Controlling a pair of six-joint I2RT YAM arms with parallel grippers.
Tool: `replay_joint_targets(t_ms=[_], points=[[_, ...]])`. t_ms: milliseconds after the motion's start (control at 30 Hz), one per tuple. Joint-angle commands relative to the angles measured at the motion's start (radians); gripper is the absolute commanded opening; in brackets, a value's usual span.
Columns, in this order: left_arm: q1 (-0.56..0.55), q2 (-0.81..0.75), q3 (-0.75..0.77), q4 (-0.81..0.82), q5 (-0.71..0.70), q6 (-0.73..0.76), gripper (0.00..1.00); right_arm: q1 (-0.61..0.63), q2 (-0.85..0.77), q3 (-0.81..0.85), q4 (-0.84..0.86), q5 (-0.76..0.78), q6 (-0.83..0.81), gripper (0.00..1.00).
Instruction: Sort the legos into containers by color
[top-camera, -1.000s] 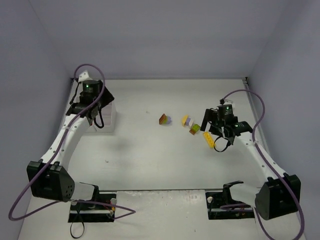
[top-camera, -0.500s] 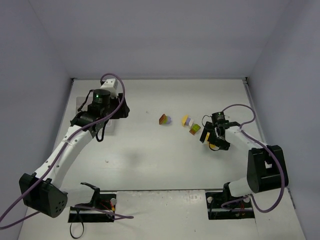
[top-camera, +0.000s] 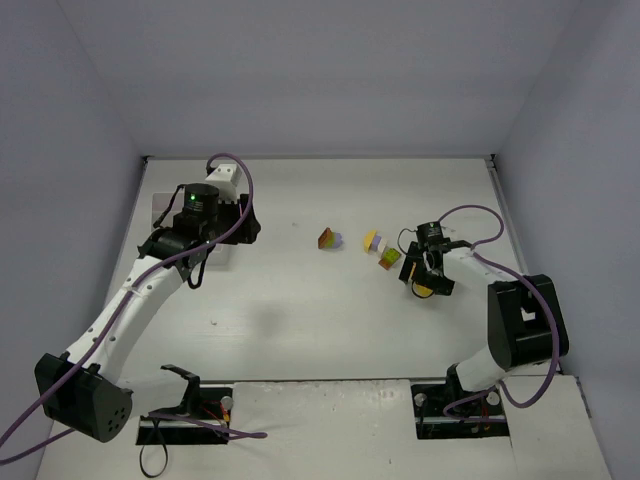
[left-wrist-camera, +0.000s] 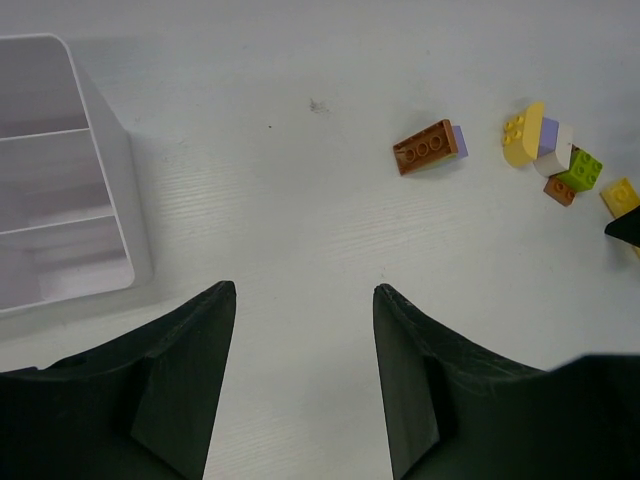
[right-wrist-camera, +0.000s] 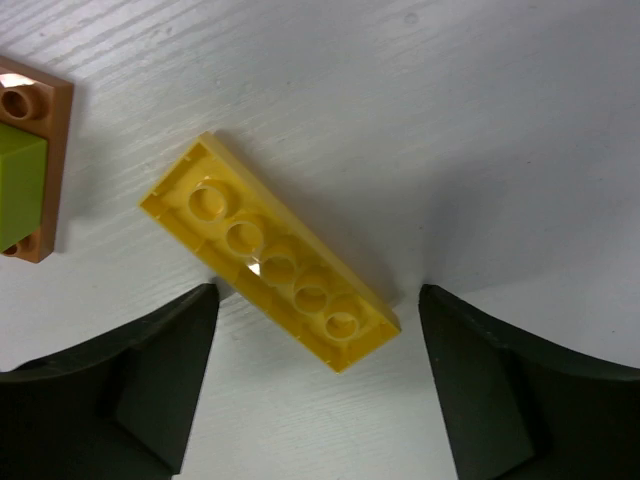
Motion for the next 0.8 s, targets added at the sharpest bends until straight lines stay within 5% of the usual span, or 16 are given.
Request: replay_joint_targets(t_ms=[0, 467, 767], points=[[-0.004, -0.023, 0.011, 0.026, 0.026, 0.028, 0.51, 0.031, 0.014, 0.002, 0.02, -0.016, 0.018, 0.74], [-0.011, 0.008, 0.023, 0.05, 0.105, -0.005, 0.51, 0.142, -0.163, -0.075, 0.019, -0.062, 0.072, 0.05], [-0.028, 0.029, 0.045, 0.07, 0.152, -0.062, 0.51, 0.197, -0.265, -0.08, 0.022, -0.079, 0.069, 0.0]])
